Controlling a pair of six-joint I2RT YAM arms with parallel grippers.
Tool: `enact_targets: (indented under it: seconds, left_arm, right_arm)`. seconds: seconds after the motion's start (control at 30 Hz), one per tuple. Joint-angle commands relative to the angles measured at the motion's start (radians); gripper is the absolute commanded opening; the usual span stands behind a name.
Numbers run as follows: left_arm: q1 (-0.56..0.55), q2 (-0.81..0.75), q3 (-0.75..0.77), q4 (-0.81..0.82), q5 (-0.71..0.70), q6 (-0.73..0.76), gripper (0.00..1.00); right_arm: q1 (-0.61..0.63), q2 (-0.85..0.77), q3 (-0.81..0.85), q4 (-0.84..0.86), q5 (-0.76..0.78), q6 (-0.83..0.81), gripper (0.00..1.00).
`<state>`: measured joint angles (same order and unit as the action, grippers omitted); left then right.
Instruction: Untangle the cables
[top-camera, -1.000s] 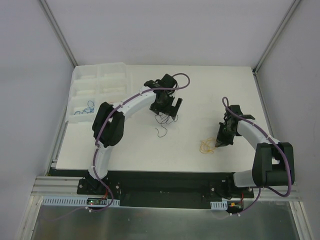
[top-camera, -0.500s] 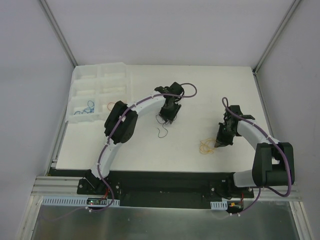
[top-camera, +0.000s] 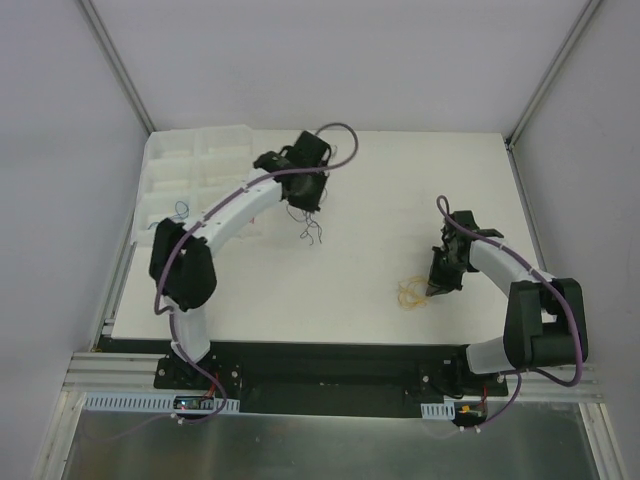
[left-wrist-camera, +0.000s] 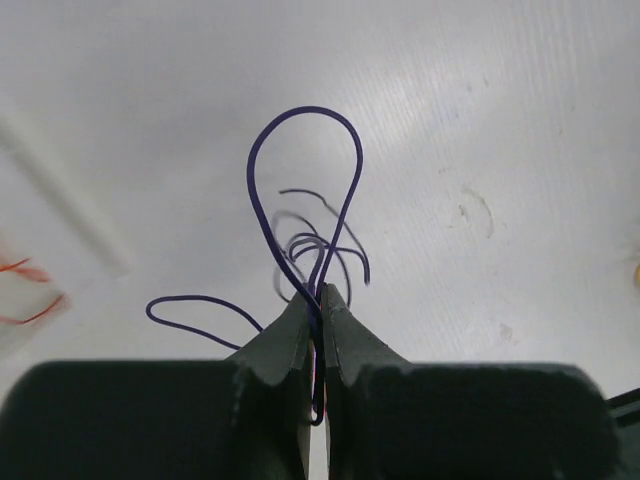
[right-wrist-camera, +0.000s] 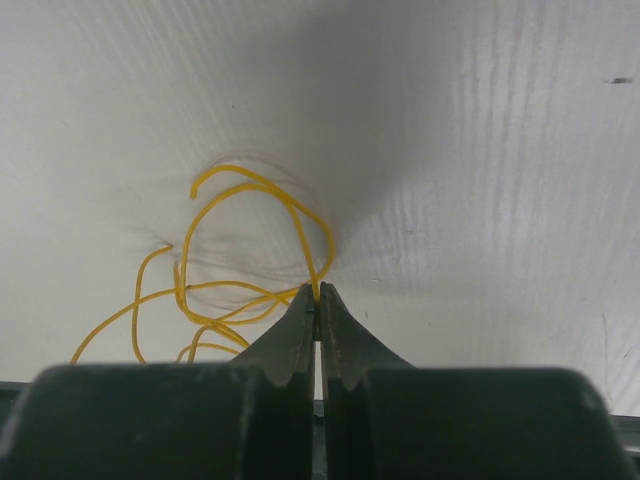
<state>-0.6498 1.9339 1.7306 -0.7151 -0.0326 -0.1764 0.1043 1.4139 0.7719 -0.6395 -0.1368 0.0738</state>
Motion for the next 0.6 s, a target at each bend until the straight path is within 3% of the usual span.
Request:
enact_targets:
  seconds: [0.0, 0.2, 0.57]
  left_arm:
    - [0.183, -0.197, -0.003, 0.026, -0.013, -0.06, 0.0]
    - [0.433, -0.251, 0.044, 0.111, 0.005, -0.13, 0.0]
    - [0.762, -0.056, 0.268, 0.167, 0.066, -0.287, 0.0]
  right_arm:
    - [0.041, 0.019, 0.015, -0.002, 0.029, -0.015, 0.02]
    - [0.058, 0.022, 0.024, -0.009, 0.04, -0.022, 0.02]
    - [0.069, 0.083, 0.13, -0.092, 0.037, 0.003, 0.02]
